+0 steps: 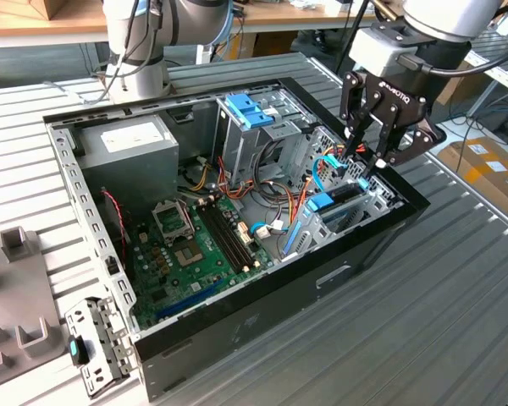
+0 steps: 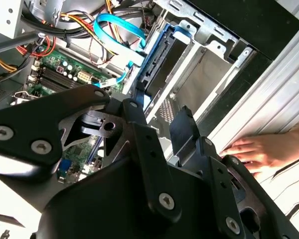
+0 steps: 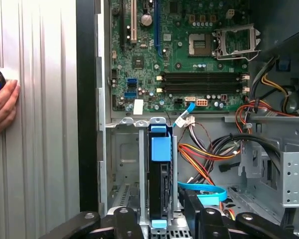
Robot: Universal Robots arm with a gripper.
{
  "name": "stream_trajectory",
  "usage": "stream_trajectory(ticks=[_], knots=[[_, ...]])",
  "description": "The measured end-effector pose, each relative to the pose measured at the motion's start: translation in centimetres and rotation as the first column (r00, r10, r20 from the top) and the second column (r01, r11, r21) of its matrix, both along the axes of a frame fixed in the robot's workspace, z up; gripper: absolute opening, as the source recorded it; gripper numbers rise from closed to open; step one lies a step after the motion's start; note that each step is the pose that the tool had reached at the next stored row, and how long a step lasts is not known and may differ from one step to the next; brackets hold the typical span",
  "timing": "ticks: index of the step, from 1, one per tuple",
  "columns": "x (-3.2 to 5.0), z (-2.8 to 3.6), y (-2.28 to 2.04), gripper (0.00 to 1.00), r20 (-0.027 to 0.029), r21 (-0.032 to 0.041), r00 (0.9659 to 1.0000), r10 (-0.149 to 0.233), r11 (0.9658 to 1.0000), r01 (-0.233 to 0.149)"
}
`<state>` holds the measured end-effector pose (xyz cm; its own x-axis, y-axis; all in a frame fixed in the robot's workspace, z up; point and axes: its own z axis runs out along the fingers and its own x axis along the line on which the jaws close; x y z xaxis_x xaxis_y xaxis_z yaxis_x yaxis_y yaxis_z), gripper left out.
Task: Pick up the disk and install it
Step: 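Insert the disk into the insertion slot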
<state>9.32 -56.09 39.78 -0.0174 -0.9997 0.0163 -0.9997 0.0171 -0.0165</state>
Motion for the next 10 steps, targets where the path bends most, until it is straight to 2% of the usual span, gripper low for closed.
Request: stream_trajectory(ticks=[1, 6, 10], knots=[[0.00, -0.10, 0.00, 0.48, 0.0000, 0.0005, 1.0000, 0.000, 1.0000, 0.000], [-0.01, -1.97, 0.00, 0.48, 0.0000, 0.0001, 1.0000, 0.000, 1.0000, 0.000], [-0.68, -2.25, 0.00, 0.48, 0.0000, 0.0002, 1.0000, 0.000, 1.0000, 0.000]])
